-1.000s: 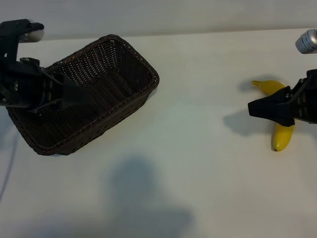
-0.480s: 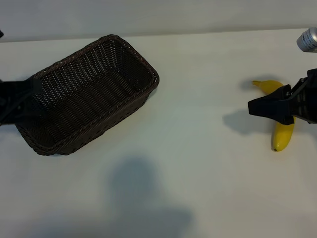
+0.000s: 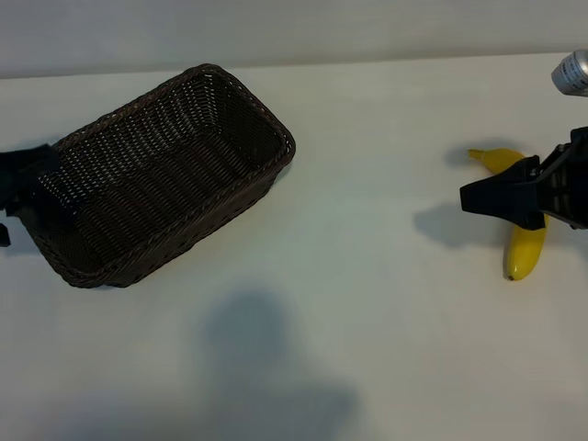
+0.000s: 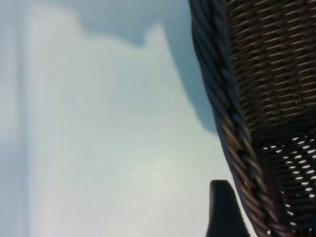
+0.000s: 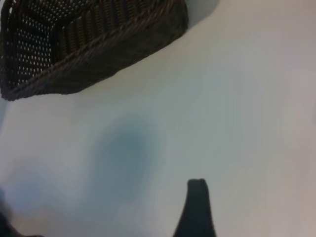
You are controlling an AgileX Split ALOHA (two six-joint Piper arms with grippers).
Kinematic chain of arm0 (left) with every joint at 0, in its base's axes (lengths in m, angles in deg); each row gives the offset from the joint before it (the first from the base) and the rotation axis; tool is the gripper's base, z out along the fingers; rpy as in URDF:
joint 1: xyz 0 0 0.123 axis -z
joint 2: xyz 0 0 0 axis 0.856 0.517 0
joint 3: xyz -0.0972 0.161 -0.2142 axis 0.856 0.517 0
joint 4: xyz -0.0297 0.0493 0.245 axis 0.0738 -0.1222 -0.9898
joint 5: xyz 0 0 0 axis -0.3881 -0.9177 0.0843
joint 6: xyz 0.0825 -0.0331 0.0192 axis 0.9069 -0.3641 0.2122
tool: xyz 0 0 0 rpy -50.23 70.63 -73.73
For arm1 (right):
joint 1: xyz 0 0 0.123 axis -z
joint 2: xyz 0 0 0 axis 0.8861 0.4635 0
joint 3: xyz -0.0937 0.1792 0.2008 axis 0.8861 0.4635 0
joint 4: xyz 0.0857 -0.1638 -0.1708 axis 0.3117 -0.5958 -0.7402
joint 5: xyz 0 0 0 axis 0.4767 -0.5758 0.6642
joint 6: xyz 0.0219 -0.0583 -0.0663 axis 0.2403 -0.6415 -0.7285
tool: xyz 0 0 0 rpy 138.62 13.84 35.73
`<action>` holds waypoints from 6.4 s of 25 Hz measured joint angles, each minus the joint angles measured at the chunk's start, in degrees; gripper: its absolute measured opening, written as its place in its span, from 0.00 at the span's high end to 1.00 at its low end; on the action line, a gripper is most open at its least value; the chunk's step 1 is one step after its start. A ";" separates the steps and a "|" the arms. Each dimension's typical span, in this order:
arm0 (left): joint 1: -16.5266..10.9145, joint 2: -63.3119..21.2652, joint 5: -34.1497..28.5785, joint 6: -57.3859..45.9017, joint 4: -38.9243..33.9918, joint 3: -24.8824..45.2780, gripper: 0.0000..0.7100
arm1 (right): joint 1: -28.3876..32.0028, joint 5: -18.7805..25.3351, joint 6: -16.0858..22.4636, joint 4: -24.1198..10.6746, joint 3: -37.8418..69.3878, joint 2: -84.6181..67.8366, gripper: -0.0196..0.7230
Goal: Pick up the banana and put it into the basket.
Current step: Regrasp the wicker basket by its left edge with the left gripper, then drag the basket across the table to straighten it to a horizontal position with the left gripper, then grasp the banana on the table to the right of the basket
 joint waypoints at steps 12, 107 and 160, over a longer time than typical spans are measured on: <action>0.00 1.38 -1.97 -8.08 -4.62 -2.08 0.36 | 0.00 -0.13 0.13 0.04 0.00 0.00 0.17; 6.46 22.98 -7.00 28.11 18.05 -19.40 0.78 | 0.00 -0.46 0.31 0.04 0.00 0.00 0.17; 12.11 21.48 -10.24 21.43 7.97 -28.29 0.26 | 0.00 -0.35 0.36 0.04 0.00 0.00 0.17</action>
